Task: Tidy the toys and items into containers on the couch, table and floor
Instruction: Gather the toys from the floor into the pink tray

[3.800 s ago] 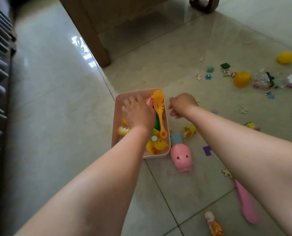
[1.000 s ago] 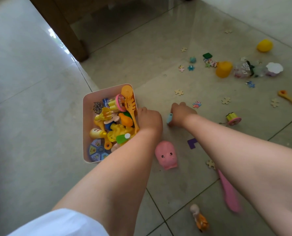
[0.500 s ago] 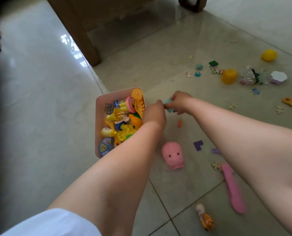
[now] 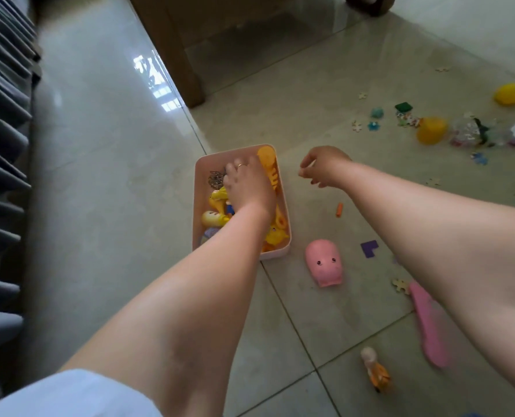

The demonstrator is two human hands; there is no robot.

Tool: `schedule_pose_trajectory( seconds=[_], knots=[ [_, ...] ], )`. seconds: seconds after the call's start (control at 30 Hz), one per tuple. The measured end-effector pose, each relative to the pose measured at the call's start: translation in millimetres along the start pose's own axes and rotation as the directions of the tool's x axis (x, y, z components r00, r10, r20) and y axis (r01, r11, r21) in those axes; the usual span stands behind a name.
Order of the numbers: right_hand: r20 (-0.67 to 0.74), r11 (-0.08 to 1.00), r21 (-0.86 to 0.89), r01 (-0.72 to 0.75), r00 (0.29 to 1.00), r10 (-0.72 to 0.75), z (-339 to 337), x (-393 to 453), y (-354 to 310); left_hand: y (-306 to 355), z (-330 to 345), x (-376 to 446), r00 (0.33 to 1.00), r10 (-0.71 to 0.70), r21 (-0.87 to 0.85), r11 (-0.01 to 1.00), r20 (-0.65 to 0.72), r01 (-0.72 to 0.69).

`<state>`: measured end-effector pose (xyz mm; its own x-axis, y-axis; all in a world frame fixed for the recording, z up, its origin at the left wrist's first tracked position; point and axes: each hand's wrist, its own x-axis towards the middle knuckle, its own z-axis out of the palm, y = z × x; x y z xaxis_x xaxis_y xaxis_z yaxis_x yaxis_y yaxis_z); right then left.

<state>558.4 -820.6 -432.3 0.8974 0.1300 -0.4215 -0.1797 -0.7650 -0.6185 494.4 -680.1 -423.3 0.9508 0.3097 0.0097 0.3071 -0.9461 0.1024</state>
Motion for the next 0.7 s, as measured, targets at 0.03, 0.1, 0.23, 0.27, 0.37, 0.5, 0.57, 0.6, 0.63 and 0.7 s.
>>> schedule_pose_trajectory(
  seconds=[0.03, 0.1, 0.23, 0.27, 0.37, 0.5, 0.57, 0.6, 0.63, 0.7],
  knots=[
    [0.023, 0.999, -0.032, -0.039, 0.999, 0.040, -3.8, 0.0, 12.1, 8.8, 2.0, -1.9, 0.995, 0.097, -0.007, 0.995, 0.004, -0.097],
    [0.080, 0.991, -0.094, -0.096, 0.991, 0.103, -9.8, -2.2, 37.0, 29.5, 8.8, -8.3, 0.957, 0.287, -0.058, 0.957, 0.025, -0.286],
    [0.135, 0.972, -0.214, -0.096, 0.983, 0.127, -7.6, -11.1, 72.3, 67.8, 18.5, -25.7, 0.870, 0.396, -0.140, 0.918, 0.292, -0.371],
    [0.127, 0.968, -0.235, -0.084, 0.985, 0.116, -4.1, -12.0, 78.0, 75.2, 22.0, -29.3, 0.845, 0.356, -0.096, 0.933, 0.399, -0.348],
    [0.036, 0.964, -0.260, -0.046, 0.998, 0.058, 9.5, -10.6, 88.8, 85.9, 32.1, -39.0, 0.750, 0.219, 0.065, 0.942, 0.624, -0.329],
    [0.040, 0.936, -0.353, -0.009, 0.999, 0.024, 18.1, -5.1, 86.2, 85.9, 35.3, -49.9, 0.623, 0.131, 0.066, 0.957, 0.771, -0.283],
    [0.043, 0.923, -0.385, -0.017, 0.998, 0.036, 20.5, -2.6, 83.6, 85.6, 38.3, -54.4, 0.634, 0.074, 0.046, 0.984, 0.770, -0.170],
    [0.041, 0.916, -0.401, -0.027, 0.998, 0.048, 21.7, -2.3, 82.6, 85.6, 40.8, -55.6, 0.658, 0.028, 0.040, 0.995, 0.752, -0.088],
    [0.040, 0.911, -0.411, -0.035, 0.998, 0.056, 22.9, -1.3, 82.2, 86.1, 43.5, -57.1, 0.661, -0.024, 0.032, 0.999, 0.750, -0.001],
    [0.052, 0.910, -0.413, -0.044, 0.996, 0.072, 22.6, -1.3, 80.7, 87.6, 48.7, -60.1, 0.618, -0.091, 0.026, 0.993, 0.780, 0.114]
  ],
)
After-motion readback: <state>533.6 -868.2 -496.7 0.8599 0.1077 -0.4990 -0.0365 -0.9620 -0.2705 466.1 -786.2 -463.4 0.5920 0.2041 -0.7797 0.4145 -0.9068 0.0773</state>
